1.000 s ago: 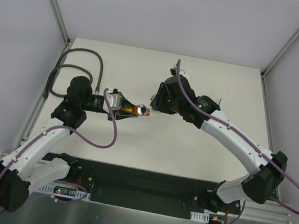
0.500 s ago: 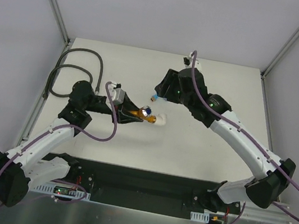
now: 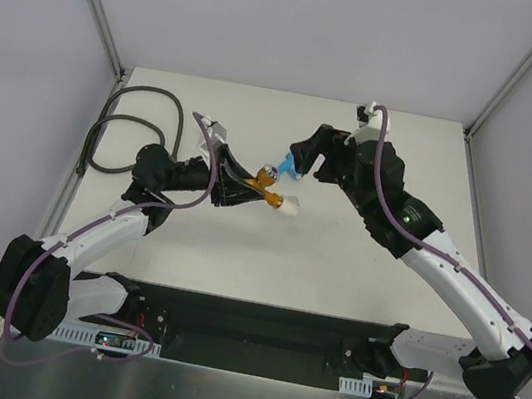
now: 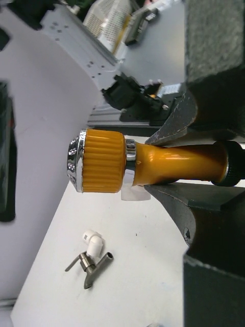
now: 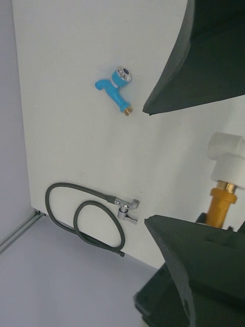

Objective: Install the water faucets

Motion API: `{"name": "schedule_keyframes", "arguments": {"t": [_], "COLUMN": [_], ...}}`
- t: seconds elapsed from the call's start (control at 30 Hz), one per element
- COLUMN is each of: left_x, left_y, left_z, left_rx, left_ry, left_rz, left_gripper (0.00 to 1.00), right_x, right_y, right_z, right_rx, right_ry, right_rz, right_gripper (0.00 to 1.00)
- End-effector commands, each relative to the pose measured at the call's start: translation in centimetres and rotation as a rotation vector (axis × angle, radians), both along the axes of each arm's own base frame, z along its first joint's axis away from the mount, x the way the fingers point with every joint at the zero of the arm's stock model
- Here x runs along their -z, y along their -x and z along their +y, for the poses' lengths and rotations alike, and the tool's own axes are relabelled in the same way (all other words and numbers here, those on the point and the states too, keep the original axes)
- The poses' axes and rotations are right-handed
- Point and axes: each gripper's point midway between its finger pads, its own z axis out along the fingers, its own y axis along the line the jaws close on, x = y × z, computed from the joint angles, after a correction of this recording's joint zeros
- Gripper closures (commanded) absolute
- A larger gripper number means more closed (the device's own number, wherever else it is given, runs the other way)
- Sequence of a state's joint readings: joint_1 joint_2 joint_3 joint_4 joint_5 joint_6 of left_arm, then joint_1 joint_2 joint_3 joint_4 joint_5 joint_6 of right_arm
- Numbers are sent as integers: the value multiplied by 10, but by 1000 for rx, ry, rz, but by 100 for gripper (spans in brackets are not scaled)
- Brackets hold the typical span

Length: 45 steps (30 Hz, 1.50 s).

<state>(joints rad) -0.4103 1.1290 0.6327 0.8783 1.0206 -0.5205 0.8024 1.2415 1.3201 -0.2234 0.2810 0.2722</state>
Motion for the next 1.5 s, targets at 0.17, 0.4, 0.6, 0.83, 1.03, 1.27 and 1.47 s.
{"name": "schedule_keyframes", "arguments": {"t": [0.17,0.4,0.6,0.83,1.03,1.27,1.47], "left_x": [-43,-44,-56,-66,-79,-88,-92], "left_y": [-27,-44,-45,-38,-29,-22,-17], "left_z": [15,29,37,36,36,36,36], "left_rx": [-161,-222,-155,-74,-10,18,38], "left_ry": [254,340,397,419,436,432,427], "left_rz": [258,527,652,691,663,626,603], "left_gripper": [100,100,100,100,100,100,100], "right_x": [-44,-23,-10,-10,-5,-8,-8], "right_y": [35,59,88,97,89,83,78], "right_z": [-35,-19,12,28,37,42,48], "right_rx": [-143,-345,-584,-678,-697,-693,-698], "right_ry": [203,425,383,357,367,359,338], "right_rz": [-451,-644,-754,-782,-765,-761,-749], "right_gripper": [17,15,17,19,22,27,33]}}
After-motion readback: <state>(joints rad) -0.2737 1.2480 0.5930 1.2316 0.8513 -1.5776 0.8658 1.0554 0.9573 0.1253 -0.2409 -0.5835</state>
